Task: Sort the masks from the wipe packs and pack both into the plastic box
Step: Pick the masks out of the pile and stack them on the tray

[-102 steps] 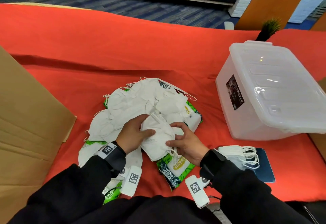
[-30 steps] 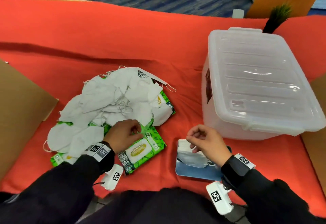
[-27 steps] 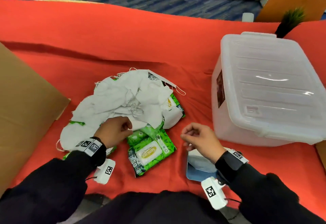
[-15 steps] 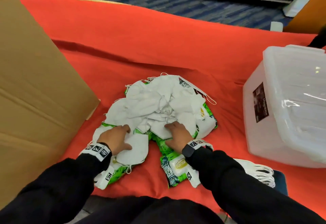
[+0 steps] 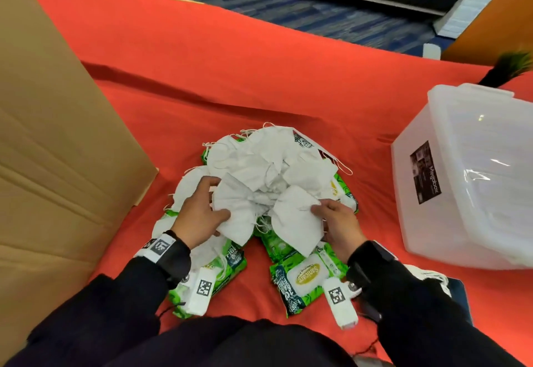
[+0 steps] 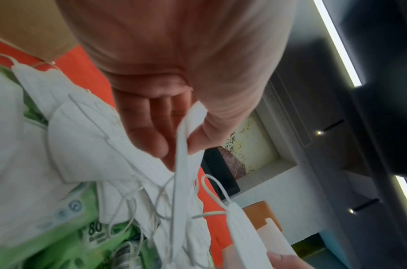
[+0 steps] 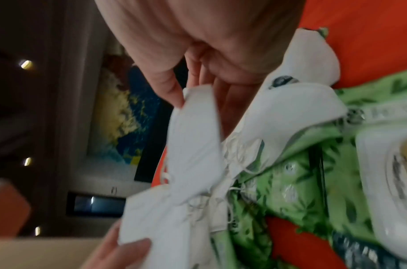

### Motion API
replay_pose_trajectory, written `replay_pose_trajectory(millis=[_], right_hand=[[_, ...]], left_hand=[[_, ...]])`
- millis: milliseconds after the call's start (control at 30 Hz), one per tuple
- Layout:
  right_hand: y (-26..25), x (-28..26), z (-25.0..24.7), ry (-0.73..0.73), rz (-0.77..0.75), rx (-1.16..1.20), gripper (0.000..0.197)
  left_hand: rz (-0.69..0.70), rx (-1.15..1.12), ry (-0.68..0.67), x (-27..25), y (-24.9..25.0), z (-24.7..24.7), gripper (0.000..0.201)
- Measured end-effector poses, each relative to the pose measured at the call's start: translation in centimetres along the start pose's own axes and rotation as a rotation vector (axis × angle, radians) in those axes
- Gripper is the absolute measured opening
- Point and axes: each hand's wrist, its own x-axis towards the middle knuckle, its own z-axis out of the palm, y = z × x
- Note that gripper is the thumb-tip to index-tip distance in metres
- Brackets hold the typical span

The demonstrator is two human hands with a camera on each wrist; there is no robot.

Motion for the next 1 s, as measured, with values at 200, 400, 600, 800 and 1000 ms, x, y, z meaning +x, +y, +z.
replay_pose_trajectory(millis=[200,400,600,800,1000], right_hand=[[0.9,-1.8,0.4,-0.060,0.162,0.324,0.039],[2.0,-2.1,1.7,0.030,0.182,0.394,0.039],[2.1,-2.9,3.3,-0.114,0.179,0.477,0.046],[2.4,-4.1,2.8,-0.269,0.155,0.365,0.050],[1.8,-4.7,2.4,-0.178,0.072,0.175,0.038]], left_hand=[[-0.043,-0.335,0.148,0.8,0.8,0.5,0.043],[-0.195,-0.911,0.023,0.5,3.0,2.8,0.041],[-0.303,-0.842,0.038,-1.4,2.0,8.2,0.041],[-0.280,-0.814,-0.036,-1.0,1.2,8.4,0.068],[0.015,-0.447,-0.199,-0.7,0.4,7.9,0.097]])
